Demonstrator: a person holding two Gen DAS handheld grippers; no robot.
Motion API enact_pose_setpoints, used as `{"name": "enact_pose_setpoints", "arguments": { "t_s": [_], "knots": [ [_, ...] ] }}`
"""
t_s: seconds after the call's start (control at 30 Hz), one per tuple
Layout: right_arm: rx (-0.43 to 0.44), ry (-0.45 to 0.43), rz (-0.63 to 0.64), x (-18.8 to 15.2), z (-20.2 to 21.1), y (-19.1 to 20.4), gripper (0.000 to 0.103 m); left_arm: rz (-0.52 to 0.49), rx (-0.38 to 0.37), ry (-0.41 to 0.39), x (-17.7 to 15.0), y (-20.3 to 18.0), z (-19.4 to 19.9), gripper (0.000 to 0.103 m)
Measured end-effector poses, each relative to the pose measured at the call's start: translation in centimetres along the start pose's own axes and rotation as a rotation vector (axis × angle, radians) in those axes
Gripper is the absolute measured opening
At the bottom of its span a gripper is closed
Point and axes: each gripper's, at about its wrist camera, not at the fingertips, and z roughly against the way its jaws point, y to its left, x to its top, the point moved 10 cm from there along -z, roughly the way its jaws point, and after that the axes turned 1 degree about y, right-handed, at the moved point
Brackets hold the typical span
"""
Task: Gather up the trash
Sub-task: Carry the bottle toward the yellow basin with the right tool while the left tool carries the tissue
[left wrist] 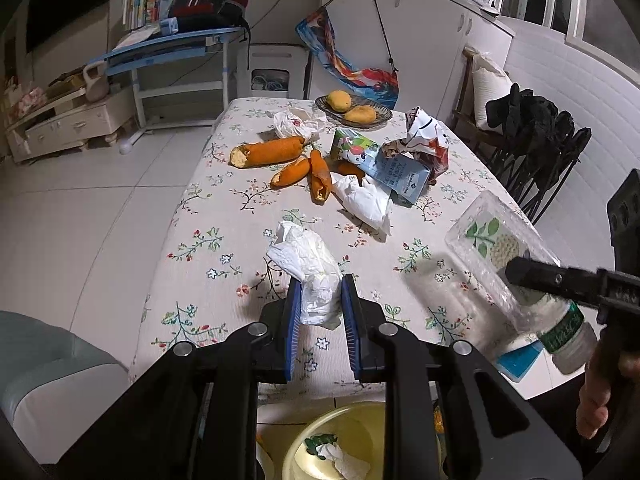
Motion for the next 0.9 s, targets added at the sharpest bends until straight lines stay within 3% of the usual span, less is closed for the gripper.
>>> {"name": "enact_pose_setpoints", "arguments": {
  "t_s": [0.27, 0.5, 0.9],
  "knots": [
    [0.043, 0.026, 0.011, -3.7, 0.8, 2.2, 0.057, 0.0, -0.009, -0.014, -0.7, -0.2, 1.1, 0.02],
    [0.07, 0.098, 0.051, -8.2, 0.7, 4.5, 0.057, 0.002, -0.011, -0.017, -1.3, -0.1, 1.7, 0.019],
    [-0.026, 0.322, 0.138, -15.4, -3.7, 5.2, 0.057, 0.01, -0.032, -0.034, -2.7, -0.2, 3.7, 0.02]
  ]
}}
